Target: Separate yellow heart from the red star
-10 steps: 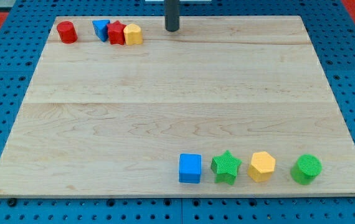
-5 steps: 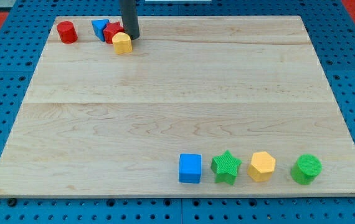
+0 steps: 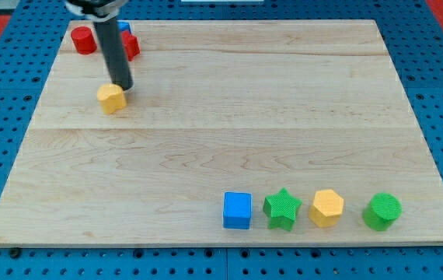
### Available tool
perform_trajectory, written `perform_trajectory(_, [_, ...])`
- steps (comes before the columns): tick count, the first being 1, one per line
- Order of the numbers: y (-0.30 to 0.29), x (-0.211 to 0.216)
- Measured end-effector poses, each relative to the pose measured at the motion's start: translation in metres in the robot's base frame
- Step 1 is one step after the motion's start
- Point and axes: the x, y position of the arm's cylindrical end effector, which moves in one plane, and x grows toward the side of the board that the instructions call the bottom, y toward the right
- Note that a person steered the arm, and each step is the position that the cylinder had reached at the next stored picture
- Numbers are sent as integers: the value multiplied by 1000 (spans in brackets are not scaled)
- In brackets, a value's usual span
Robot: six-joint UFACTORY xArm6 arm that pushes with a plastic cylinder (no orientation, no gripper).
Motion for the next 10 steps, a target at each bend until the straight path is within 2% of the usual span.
perform_trajectory(1, [-34, 9])
perform_trajectory(2, [-33, 26])
perform_trajectory(5, [10, 80])
perform_trajectory(7, [49, 80])
perform_trajectory(10, [54, 94])
